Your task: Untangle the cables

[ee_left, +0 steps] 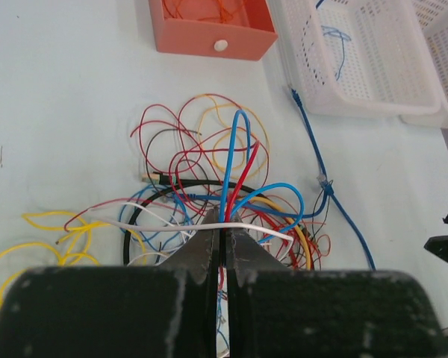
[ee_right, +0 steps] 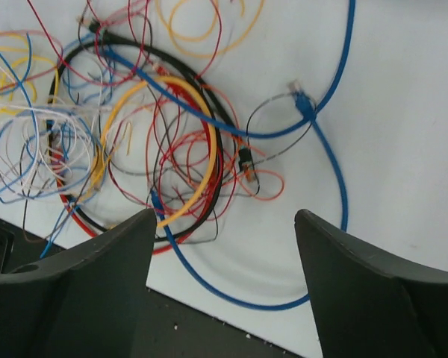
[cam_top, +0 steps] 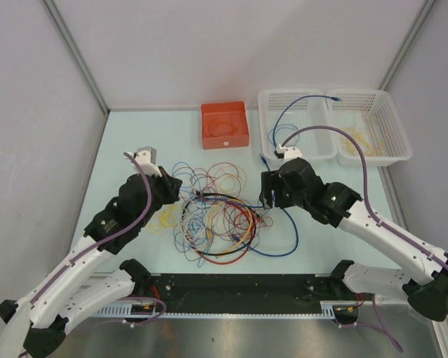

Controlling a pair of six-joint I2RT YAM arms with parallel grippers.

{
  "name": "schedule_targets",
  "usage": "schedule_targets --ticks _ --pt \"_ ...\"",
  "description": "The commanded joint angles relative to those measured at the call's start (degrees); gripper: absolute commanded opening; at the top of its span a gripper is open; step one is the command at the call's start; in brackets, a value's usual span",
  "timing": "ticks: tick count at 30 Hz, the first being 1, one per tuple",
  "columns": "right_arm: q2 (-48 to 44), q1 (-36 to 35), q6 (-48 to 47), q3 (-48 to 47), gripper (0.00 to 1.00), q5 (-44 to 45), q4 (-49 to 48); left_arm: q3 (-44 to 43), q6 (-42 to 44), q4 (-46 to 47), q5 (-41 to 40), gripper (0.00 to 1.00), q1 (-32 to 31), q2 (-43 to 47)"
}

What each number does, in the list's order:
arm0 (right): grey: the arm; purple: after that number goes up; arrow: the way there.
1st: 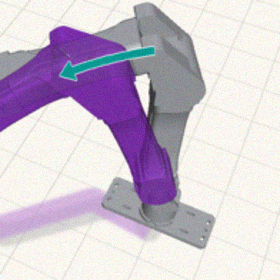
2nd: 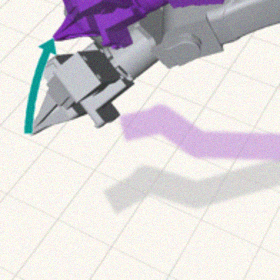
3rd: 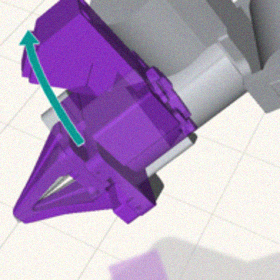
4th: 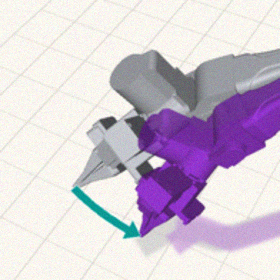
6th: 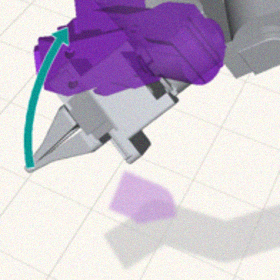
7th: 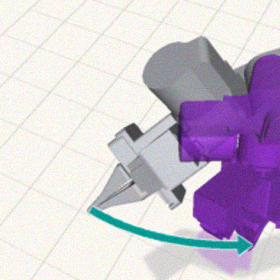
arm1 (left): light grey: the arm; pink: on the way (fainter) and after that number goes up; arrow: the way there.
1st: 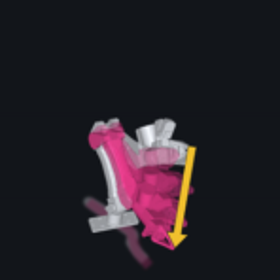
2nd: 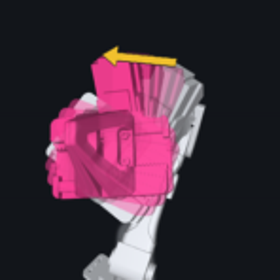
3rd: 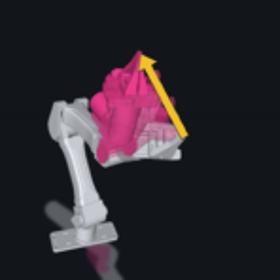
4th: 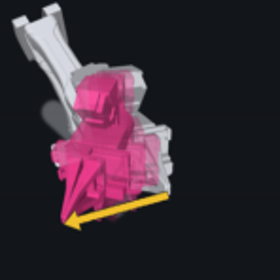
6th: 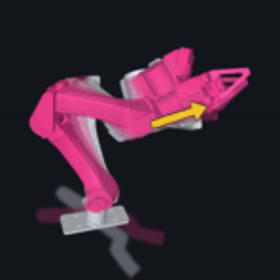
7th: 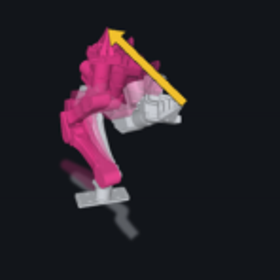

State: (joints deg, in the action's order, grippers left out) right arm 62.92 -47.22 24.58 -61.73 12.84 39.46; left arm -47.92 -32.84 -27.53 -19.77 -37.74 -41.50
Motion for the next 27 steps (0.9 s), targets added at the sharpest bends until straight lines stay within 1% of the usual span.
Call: schedule_targets --ticks 1,2,4,5,6,7,9,10,13,14,17,20,21,23,24,27 --pt "-3.94 -1.20 4.60 5.02 0.84 -4.57 -0.62 1.69 -1.96 1.78 2.36 0.00 0.47 0.98" --pt "-4.46 -1.64 5.21 6.18 0.91 -5.19 -0.27 2.47 -1.96 1.78 2.54 0.00 0.47 1.33" --pt "-6.91 -4.01 6.71 9.33 0.94 -7.74 0.00 3.36 -2.32 2.56 3.24 0.00 0.47 1.59" --pt "-7.89 -5.67 6.62 10.05 0.95 -7.48 0.09 4.23 -2.58 2.74 3.59 0.00 0.47 1.85" --pt "-8.59 -9.52 6.10 10.49 0.95 -6.26 1.05 4.67 -2.67 3.35 3.86 0.00 0.47 1.86" --pt "-9.03 -11.90 5.75 10.93 0.95 -5.12 1.75 5.03 -2.75 3.53 4.30 0.00 0.38 1.77" --pt "-8.16 -14.82 4.69 11.20 0.94 -3.70 3.94 6.43 -3.28 4.15 4.91 0.00 0.47 1.33" --pt "-6.07 -16.57 3.91 11.20 0.93 -3.79 4.48 6.78 -3.54 4.85 5.44 0.00 0.47 1.16" --pt "-2.46 -19.56 2.41 11.29 0.87 -3.09 4.75 7.84 -4.42 6.08 7.37 0.00 0.38 0.10" --pt "-0.27 -20.27 1.97 11.29 0.86 -2.13 4.31 7.93 -4.69 6.17 8.25 0.00 0.47 -0.25" --pt "3.86 -21.24 -0.22 11.29 0.83 -2.99 1.94 7.93 -5.04 6.26 9.13 0.00 0.38 -0.78" --pt "7.39 -21.24 -2.16 11.29 0.82 -3.70 -0.52 8.45 -5.22 6.00 9.57 0.00 0.38 -0.08" --pt "10.18 -21.07 -2.34 11.11 0.82 -3.79 -1.48 8.63 -5.13 5.91 9.40 0.00 0.47 0.36" --pt "12.92 -20.98 -2.95 10.76 0.81 -4.40 -1.76 9.07 -5.22 5.82 9.49 0.00 0.47 0.54" --pt "15.81 -20.98 -3.04 10.58 0.81 -4.32 -1.50 9.16 -5.22 5.47 9.57 0.00 0.47 0.63" --pt "20.30 -20.72 -3.83 10.67 0.80 -2.30 -2.02 9.77 -5.39 5.38 9.84 0.00 0.38 0.80"
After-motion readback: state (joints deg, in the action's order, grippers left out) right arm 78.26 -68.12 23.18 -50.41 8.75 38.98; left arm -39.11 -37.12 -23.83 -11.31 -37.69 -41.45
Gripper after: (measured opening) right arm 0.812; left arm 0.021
